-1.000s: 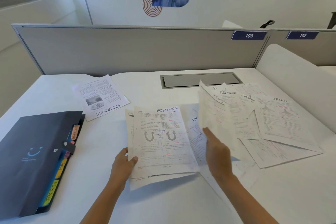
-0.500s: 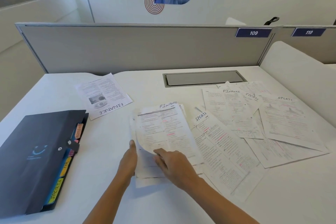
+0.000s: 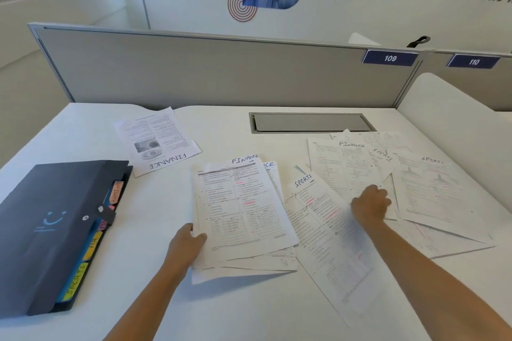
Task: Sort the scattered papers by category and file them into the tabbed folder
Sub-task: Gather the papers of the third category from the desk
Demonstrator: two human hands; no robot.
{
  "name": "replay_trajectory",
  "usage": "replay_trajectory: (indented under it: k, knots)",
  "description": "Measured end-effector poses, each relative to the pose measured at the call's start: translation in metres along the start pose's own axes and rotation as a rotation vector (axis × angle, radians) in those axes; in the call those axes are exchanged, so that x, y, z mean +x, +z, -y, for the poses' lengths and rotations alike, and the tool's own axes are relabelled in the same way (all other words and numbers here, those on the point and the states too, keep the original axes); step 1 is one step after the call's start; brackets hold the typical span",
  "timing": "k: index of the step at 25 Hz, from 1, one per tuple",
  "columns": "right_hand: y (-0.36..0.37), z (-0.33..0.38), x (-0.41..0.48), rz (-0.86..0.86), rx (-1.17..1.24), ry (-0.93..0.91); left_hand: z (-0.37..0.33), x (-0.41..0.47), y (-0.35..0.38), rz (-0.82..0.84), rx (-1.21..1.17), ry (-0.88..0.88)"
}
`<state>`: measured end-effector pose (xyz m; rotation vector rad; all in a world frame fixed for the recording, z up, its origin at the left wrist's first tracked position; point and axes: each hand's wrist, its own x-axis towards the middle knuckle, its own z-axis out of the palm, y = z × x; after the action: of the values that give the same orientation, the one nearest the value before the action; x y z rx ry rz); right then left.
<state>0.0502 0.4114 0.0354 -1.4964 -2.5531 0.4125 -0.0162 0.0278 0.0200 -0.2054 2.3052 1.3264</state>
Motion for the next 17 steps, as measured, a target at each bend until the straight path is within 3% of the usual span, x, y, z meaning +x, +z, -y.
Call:
replay_trajectory:
  k: [3, 11, 14, 17]
  knots:
    - [-0.008, -0.018, 0.029, 0.110, -0.102, 0.197, 0.001, 0.003, 0.004, -0.017, 0.006, 0.002]
    - [0.000, -0.040, 0.079, 0.382, -0.030, 0.369, 0.003, 0.006, 0.005, -0.039, 0.025, -0.016]
    - [-0.027, -0.025, 0.052, 0.329, 0.011, 0.274, 0.006, 0.007, 0.005, -0.029, 0.020, -0.035]
    - [-0.048, -0.003, 0.020, 0.041, 0.116, 0.185, 0.007, 0.009, 0.005, -0.004, -0.002, -0.053]
